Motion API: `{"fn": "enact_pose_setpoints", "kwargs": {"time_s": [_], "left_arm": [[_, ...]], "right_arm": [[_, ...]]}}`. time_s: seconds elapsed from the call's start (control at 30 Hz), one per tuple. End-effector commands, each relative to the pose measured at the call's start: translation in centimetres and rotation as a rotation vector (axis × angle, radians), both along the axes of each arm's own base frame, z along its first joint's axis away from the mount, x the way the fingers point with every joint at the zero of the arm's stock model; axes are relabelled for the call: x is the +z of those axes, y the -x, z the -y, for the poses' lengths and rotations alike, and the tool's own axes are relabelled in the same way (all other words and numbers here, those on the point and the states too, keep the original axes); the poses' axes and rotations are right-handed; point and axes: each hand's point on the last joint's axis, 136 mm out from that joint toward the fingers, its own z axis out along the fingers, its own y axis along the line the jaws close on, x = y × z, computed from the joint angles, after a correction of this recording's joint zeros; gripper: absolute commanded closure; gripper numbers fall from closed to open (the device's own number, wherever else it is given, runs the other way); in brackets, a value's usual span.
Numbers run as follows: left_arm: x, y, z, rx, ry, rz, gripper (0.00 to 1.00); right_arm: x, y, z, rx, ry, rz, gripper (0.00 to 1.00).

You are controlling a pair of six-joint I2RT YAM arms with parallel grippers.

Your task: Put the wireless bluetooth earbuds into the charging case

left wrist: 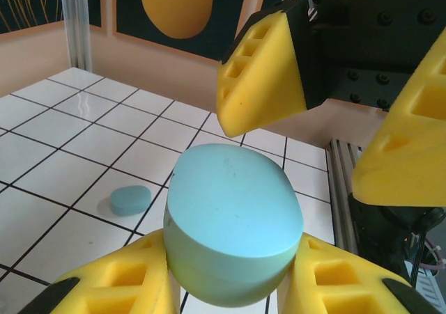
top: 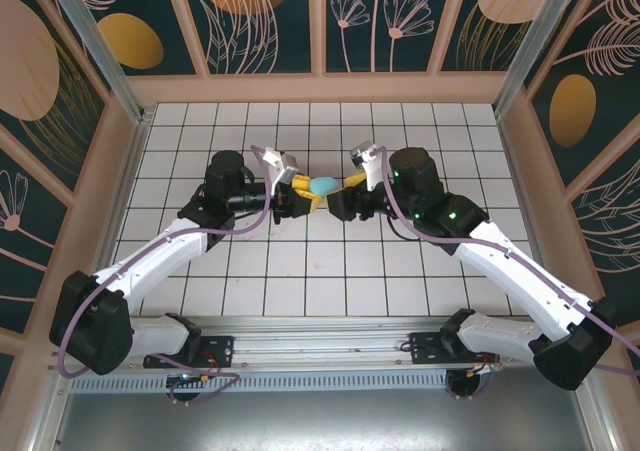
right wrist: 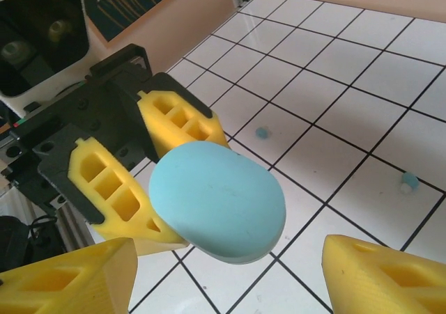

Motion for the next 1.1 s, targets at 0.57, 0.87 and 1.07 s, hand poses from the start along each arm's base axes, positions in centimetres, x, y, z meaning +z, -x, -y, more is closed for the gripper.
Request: {"fn": "enact_pose_setpoints", "kwargs": {"time_s": [0.57,0.87,1.07], "left_arm": [[2.0,0.9,0.2,-0.057,0.028,0.041,0.79],[2.0,1.0,0.2,-0.068,0.033,0.028,0.79],[2.0,1.1,0.3,-0.079,0.04,0.018,0.79]], "right_arm": [[-1.9,0.3,1.1,0.009,0.123,0.043,0.27],[-1.1,-2.0,2.2,-0.095,0.141,0.085,0.27],[0.6,-2.4,2.4,-0.095,0.056,0.082,0.27]]}}
